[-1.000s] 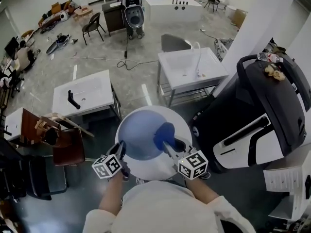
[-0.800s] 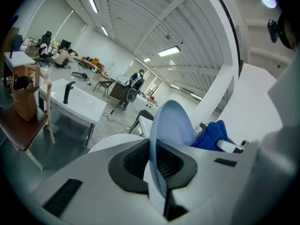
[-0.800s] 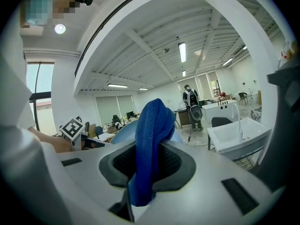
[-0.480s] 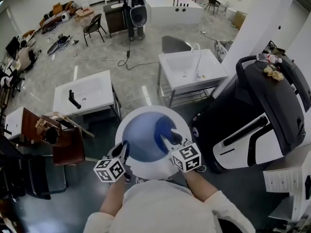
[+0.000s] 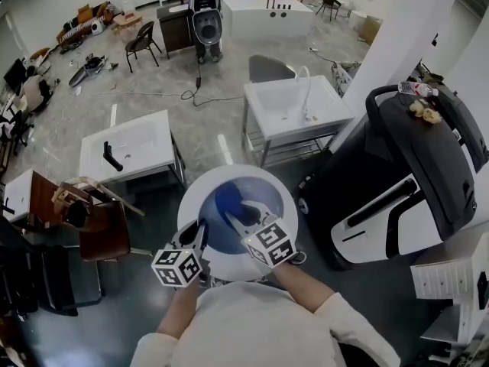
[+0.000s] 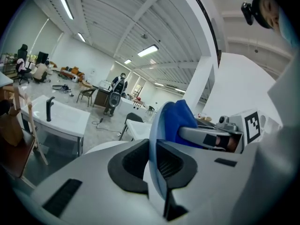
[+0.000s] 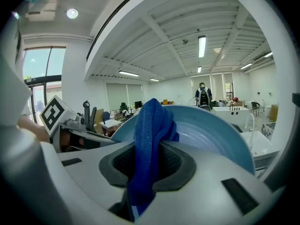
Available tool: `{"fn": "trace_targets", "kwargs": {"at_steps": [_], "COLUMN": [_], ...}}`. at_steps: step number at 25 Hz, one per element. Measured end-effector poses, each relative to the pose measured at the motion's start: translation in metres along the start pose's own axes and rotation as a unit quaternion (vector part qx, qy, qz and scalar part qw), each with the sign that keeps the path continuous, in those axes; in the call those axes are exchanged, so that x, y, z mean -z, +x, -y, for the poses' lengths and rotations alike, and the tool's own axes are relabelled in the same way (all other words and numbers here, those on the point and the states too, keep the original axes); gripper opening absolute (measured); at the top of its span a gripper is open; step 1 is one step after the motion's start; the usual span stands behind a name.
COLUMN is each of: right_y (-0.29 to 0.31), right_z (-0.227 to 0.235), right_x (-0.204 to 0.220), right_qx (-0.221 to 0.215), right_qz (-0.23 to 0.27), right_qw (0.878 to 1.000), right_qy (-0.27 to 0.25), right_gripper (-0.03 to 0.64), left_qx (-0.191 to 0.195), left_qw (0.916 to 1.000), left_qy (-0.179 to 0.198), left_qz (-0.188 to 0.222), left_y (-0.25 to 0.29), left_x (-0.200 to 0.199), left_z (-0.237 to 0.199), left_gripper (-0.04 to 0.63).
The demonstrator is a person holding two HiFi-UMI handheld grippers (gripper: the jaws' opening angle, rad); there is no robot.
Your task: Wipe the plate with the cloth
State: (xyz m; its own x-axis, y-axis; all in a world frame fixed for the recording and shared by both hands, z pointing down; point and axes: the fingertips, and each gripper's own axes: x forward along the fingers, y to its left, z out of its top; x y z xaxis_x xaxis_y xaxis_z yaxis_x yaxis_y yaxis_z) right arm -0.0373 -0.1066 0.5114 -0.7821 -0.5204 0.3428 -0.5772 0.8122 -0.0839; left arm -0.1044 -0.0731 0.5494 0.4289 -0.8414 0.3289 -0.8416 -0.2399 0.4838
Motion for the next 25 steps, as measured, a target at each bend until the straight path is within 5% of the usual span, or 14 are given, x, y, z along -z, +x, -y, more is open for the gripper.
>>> {"fn": "trace_targets", "kwargs": {"at_steps": [7,19,25], "right_y": [0.010,-0.031,-0.021], "right_z": [-0.037,0.068,0.078], "right_x": [0.040,0.052,0.017], "right_qx": [-0.052,0.089,0.098], "right_qz": [-0.056,-0.076,-0.043], "right_qw": [0.997,0.993,0.994], "right_qy": [-0.002,0.030,0.022], "right_gripper": [0.094,0.094,0.094], "left_qx": [-0.015,-0.016,0.001], "left_qw": [0.9991,0.9993,1.0000], "left_qy": [-0.008,-0.011,0.004], "left_qz": [0.038,0.033,0.008], "left_y": [-0.004,-0.010,-0.002], "left_x": [-0.029,-0.025,-0.009], "left_z": [-0.016,-0.027,-0.011], "left_gripper": [0.043,0.043,0.043]}}
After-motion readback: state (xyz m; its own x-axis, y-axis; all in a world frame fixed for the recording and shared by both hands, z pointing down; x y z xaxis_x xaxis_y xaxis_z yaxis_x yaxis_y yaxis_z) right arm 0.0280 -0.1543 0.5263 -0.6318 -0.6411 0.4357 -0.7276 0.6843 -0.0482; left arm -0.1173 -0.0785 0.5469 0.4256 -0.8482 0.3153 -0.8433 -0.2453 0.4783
